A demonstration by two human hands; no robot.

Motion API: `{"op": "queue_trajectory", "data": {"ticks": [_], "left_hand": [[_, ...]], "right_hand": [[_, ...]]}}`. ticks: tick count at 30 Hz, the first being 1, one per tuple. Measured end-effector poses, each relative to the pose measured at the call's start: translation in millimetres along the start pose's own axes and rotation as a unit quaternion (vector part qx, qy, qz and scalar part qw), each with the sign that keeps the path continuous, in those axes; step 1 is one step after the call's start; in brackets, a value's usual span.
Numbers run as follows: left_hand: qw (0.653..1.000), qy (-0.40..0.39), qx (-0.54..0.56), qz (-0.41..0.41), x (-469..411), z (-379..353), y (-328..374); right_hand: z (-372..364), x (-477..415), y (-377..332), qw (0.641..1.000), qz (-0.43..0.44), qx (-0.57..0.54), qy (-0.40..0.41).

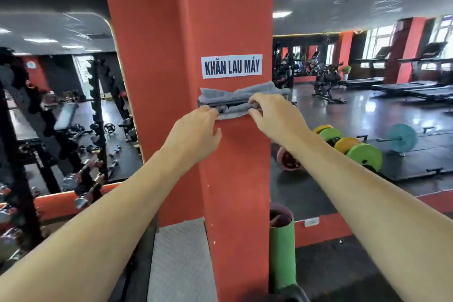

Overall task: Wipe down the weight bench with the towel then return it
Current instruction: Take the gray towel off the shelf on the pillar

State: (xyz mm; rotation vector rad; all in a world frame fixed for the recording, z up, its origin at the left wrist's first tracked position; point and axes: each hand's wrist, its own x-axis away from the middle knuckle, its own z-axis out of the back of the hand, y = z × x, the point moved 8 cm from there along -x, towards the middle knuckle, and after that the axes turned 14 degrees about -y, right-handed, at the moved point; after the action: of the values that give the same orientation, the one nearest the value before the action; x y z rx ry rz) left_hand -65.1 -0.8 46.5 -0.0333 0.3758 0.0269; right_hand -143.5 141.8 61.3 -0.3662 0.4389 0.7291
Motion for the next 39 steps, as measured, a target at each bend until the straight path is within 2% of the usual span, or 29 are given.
{"op": "queue_trajectory", "data": {"ticks": [8, 13, 16, 20, 23, 26, 29, 32, 35, 39], "left_hand": [[1.000, 0.027, 0.010, 0.008, -123.5, -19.0, -7.4], [0.998, -0.047, 0.024, 0.044, -197.3, -45.8, -29.8], [0.997, -0.060, 0.015, 0.047, -220.0, -56.7, -36.9], [0.997, 0.042, -0.028, 0.057, -234.0, -32.7, -33.9], [0.989, 0.131, -0.053, 0.039, -234.5, 0.4, -22.4], [0.985, 0.166, -0.044, 0.010, -232.5, 25.8, -5.7], [0.991, 0.128, 0.005, -0.030, -233.6, 41.4, 10.2], [0.988, 0.078, 0.068, -0.116, -222.6, 51.0, 29.4], [0.968, 0.047, 0.137, -0.207, -194.4, 55.9, 55.5], [0.942, -0.052, 0.188, -0.273, -140.0, 39.2, 98.4]], "right_hand": [[-26.7, -104.7, 74.5, 0.999, -0.041, -0.021, -0.027], [-61.1, -158.4, 115.5, 0.989, -0.033, -0.018, -0.143], [-79.4, -175.3, 118.1, 0.984, -0.004, 0.067, -0.164], [-63.8, -190.3, 118.8, 0.994, -0.008, 0.090, -0.067], [-34.9, -186.1, 124.8, 0.999, 0.003, 0.024, 0.028], [-6.5, -169.8, 129.1, 0.993, 0.034, -0.071, 0.088], [14.6, -144.4, 135.6, 0.984, 0.045, -0.153, 0.080], [29.2, -107.4, 145.3, 0.981, 0.016, -0.194, -0.005], [47.2, -59.5, 143.6, 0.983, -0.013, -0.163, -0.077], [68.6, 23.9, 127.3, 0.983, -0.080, -0.120, -0.110]]}}
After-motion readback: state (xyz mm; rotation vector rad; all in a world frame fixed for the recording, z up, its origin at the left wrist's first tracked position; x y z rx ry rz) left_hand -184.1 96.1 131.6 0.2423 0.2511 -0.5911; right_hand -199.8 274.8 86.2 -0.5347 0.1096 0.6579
